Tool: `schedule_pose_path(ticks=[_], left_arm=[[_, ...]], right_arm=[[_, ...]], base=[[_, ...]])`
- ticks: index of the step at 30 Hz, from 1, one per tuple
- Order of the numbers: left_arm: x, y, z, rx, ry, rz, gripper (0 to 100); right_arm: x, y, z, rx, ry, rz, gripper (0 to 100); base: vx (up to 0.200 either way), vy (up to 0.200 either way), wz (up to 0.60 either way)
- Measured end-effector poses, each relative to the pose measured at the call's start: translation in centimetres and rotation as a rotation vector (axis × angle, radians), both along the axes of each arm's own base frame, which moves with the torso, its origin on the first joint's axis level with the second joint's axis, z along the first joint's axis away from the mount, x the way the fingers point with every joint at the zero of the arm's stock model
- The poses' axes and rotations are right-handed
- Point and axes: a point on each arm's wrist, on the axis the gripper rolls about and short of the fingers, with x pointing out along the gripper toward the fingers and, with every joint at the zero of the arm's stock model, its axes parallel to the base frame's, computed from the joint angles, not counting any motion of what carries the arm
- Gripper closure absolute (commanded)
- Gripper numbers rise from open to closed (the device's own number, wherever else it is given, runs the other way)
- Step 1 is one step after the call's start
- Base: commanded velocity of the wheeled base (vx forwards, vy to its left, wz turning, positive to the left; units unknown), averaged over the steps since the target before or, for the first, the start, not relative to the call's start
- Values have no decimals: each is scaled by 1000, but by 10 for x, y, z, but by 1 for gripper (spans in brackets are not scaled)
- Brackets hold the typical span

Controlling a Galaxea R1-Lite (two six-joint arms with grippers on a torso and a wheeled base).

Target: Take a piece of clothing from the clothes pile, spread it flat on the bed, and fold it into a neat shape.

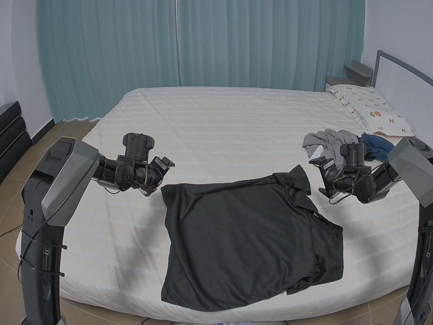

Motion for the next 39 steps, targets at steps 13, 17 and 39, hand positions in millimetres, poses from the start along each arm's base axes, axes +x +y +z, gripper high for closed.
schedule_pose_path(ticks=[13, 17, 39], left_arm=[[8, -9, -22, 42, 9, -6, 0], [15, -14, -32, 63, 0, 14, 0], [26, -24, -55, 130, 40, 39, 100]], right_arm=[[-3, -15, -11, 52, 44, -11, 0], [-4, -15, -12, 58, 34, 1, 0], [-11, -10, -15, 53, 18, 18, 0]], base=[[0, 0, 0], [0, 0, 0], [0, 0, 0]])
